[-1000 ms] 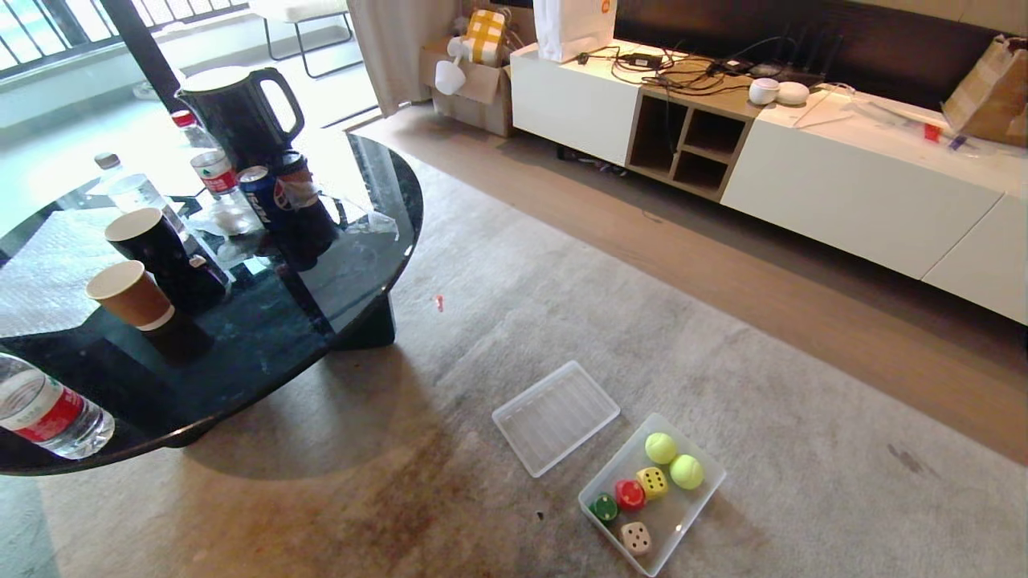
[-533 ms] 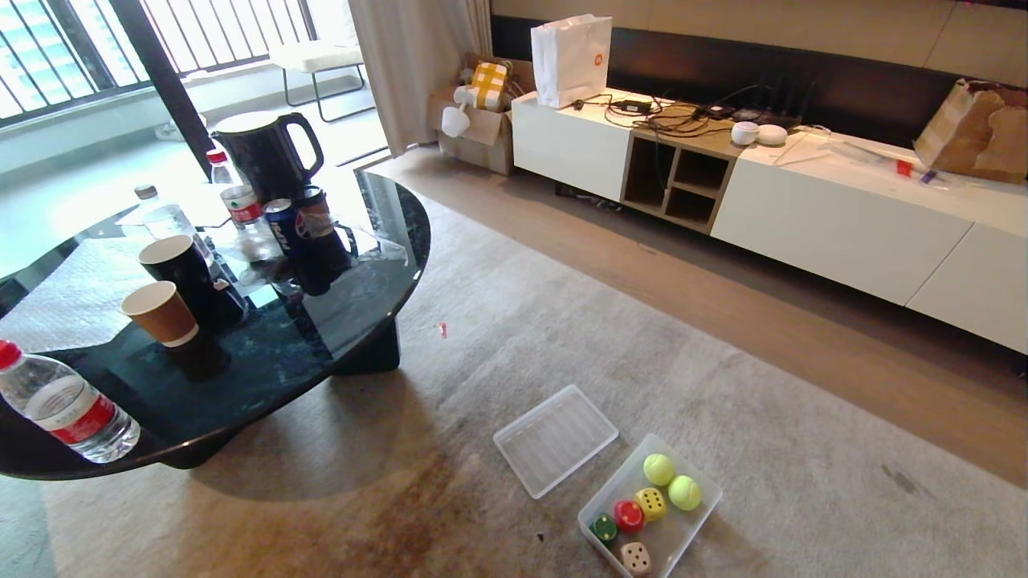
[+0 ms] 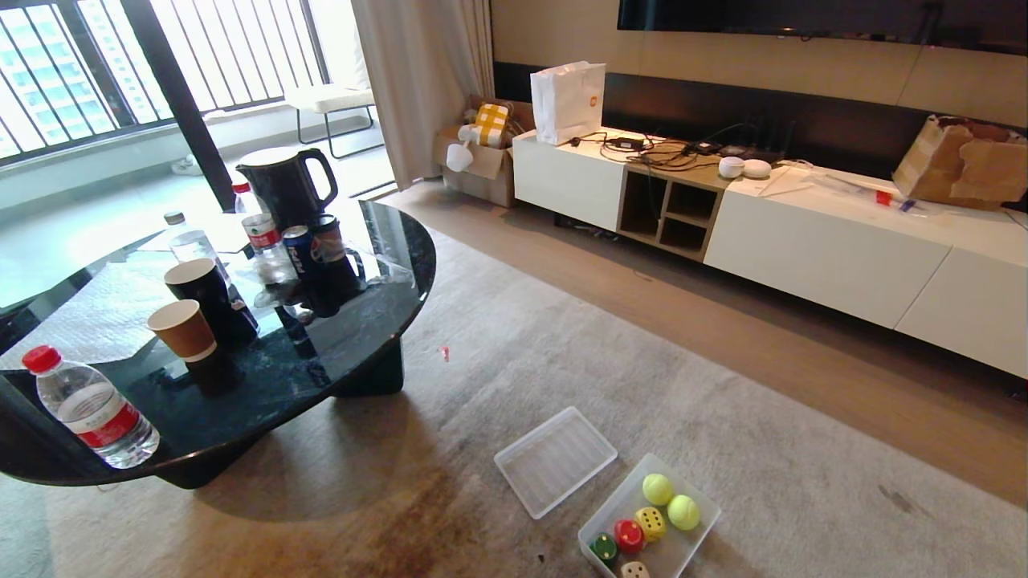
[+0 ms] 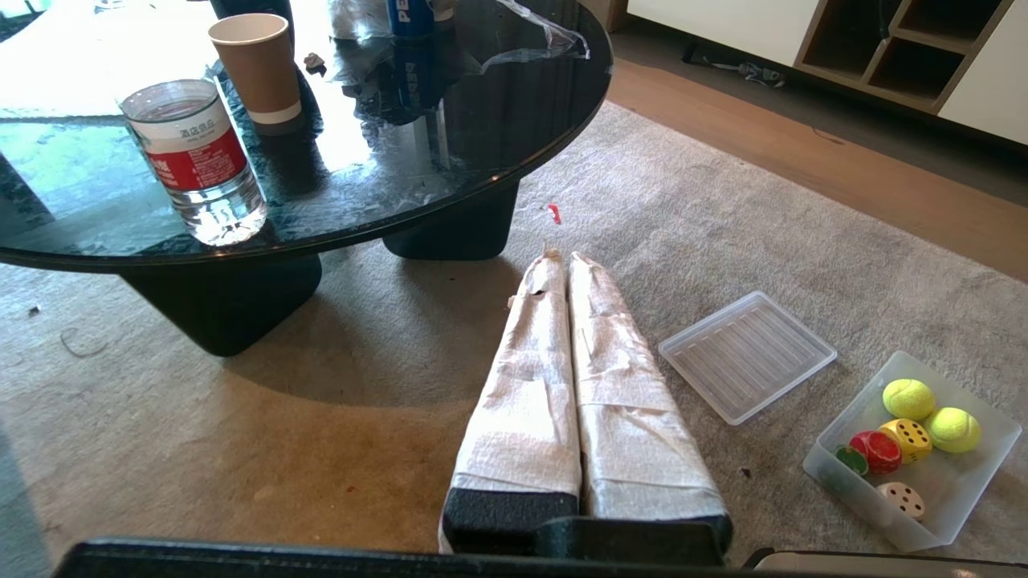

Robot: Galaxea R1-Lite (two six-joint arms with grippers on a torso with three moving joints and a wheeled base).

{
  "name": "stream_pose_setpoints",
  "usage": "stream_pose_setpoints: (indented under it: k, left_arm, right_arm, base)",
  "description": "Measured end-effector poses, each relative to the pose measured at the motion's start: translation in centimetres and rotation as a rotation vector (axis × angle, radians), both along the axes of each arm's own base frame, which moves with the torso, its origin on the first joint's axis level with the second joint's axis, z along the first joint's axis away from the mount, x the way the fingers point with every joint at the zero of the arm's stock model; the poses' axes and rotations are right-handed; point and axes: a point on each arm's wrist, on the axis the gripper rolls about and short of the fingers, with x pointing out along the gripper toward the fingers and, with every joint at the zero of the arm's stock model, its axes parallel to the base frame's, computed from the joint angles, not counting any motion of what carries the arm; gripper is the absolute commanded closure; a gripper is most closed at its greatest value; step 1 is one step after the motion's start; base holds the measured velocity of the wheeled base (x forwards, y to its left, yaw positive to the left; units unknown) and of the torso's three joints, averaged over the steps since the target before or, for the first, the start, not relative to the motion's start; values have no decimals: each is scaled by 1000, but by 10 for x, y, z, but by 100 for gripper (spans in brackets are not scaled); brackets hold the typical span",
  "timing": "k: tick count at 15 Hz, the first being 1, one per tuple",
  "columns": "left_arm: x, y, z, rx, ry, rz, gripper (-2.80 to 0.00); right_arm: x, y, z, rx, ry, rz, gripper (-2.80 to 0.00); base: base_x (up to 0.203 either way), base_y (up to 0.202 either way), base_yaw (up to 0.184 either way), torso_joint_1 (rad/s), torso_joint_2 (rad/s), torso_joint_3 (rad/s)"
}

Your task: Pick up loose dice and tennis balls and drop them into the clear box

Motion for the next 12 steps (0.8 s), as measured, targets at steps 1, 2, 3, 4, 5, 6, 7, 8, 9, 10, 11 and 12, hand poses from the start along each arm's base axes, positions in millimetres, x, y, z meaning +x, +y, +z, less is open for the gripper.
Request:
stream_pose_setpoints:
  k: [1,2,3,4,5,6,7,8,9,10,11,12]
  left_arm:
    - [0,0,0,1,0,0,0]
    - [0,0,0,1,0,0,0]
    - [0,0,0,1,1,0,0]
    - [0,0,0,1,0,1,0]
    - [0,0,0,1,0,1,0]
    - [0,0,0,0,0,0,0]
    - [0,0,0,0,0,0,0]
    - [0,0,0,1,0,0,0]
    - [0,0,0,1,0,0,0]
    - [0,0,0,0,0,0,0]
    - [0,0,0,0,0,0,0]
    - [0,0,0,0,0,0,0]
  right_arm:
    - [0,0,0,0,0,1,0]
    - [0,0,0,0,0,1,0]
    - [0,0,0,0,0,1,0]
    - [0,0,0,0,0,0,0]
    - [0,0,0,0,0,0,0]
    - [0,0,0,0,-1,-1,0]
    - [0,0,0,0,-1,0,0]
    - [0,0,0,0,-1,-1,0]
    - [0,0,0,0,-1,-1,0]
    - [0,0,0,0,-1,0,0]
    - [0,0,0,0,-1,0,0]
    - [0,0,0,0,-1,0,0]
  base:
    - [0,0,0,0,0,0]
    - [0,0,0,0,0,0]
    - [0,0,0,0,0,0]
    - [0,0,0,0,0,0]
    - [0,0,0,-2,4,50]
    - [0,0,0,-1,9,149]
    - [0,0,0,0,2,198]
    - [0,0,0,-2,6,202]
    - [0,0,0,-1,6,140]
    - [0,0,0,7,-2,84]
    - [0,0,0,2,2,46]
    - [0,0,0,-2,2,32]
